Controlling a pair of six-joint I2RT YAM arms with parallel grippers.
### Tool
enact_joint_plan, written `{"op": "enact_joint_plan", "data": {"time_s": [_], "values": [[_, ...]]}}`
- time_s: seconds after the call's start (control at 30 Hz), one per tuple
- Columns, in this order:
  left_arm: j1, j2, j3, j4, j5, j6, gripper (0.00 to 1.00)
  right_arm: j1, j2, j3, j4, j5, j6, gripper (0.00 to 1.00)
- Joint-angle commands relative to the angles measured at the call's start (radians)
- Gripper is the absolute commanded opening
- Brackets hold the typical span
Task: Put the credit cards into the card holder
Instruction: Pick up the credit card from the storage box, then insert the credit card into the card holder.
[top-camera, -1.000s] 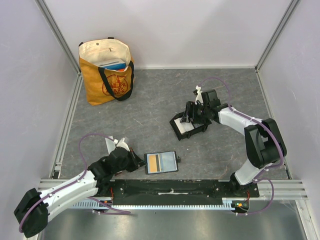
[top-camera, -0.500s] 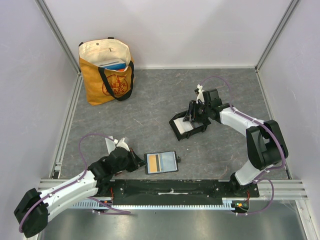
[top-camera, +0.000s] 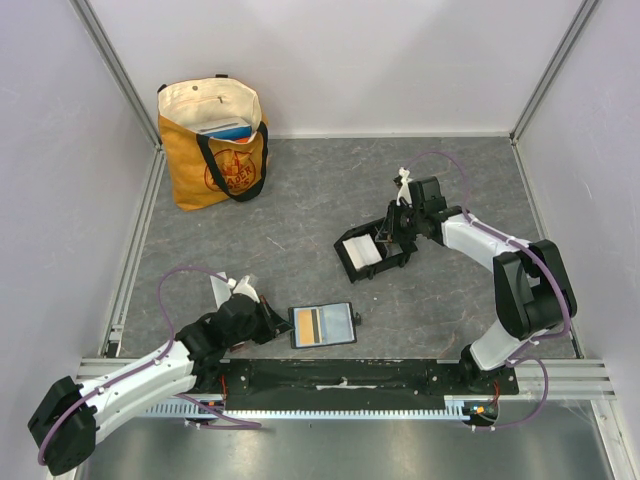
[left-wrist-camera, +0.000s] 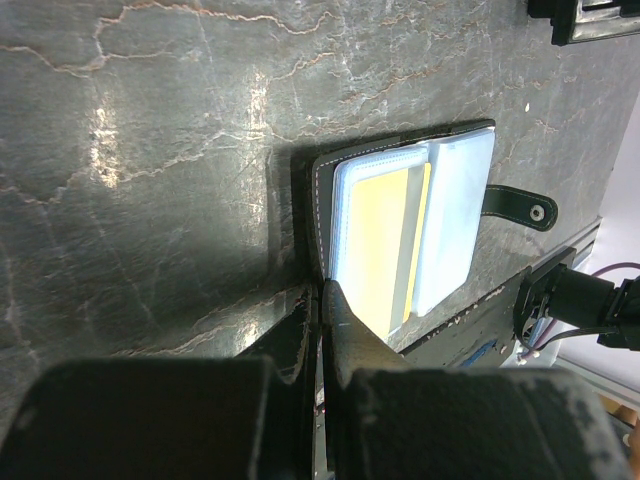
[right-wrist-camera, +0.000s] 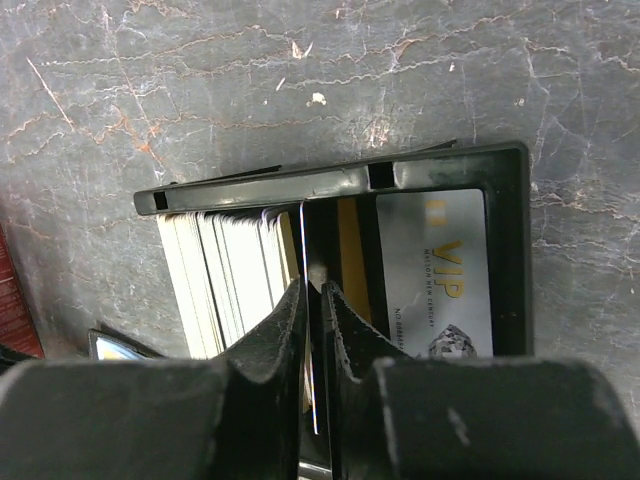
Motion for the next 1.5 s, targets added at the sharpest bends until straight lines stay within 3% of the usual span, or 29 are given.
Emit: {"op": "enact_joint_plan", "data": {"time_s": [0.0, 0.17, 0.4, 0.67, 0.8, 1.07, 1.27, 1.47], "values": [[-0.003, 0.001, 0.019, 0.03, -0.022, -0.022, 0.02, 0.004, -0.028, 0.038, -0.013, 0.02, -0.015, 0.15], [-0.003, 0.0, 0.016, 0.033, -0.024, -0.022, 0.02, 0.004, -0.031, 0.077, -0.063, 0.107, -0.056, 0.0], [-0.003, -0.002, 0.018, 0.034, -0.021, -0.021, 0.02, 0.01, -0.129, 0.095, -0.076, 0.208, -0.093, 0.0], [-0.004, -0.019, 0.016, 0.033, -0.016, -0.019, 0.02, 0.06, -0.379, 0.054, -0.189, 0.34, -0.107, 0.0], [-0.003, -0.017, 0.016, 0.039, -0.009, -0.015, 0.02, 0.178, -0.517, -0.026, -0.277, 0.448, -0.04, 0.0], [-0.001, -0.022, 0.013, 0.044, 0.005, -0.009, 0.02, 0.399, -0.764, -0.253, -0.359, 0.54, 0.264, 0.0], [-0.003, -0.025, 0.012, 0.045, 0.01, -0.009, 0.02, 0.525, -0.709, -0.336, -0.318, 0.595, 0.356, 0.0], [-0.003, -0.023, 0.018, 0.042, 0.008, -0.01, 0.02, 0.681, -0.568, -0.344, -0.257, 0.762, 0.439, 0.0]]}}
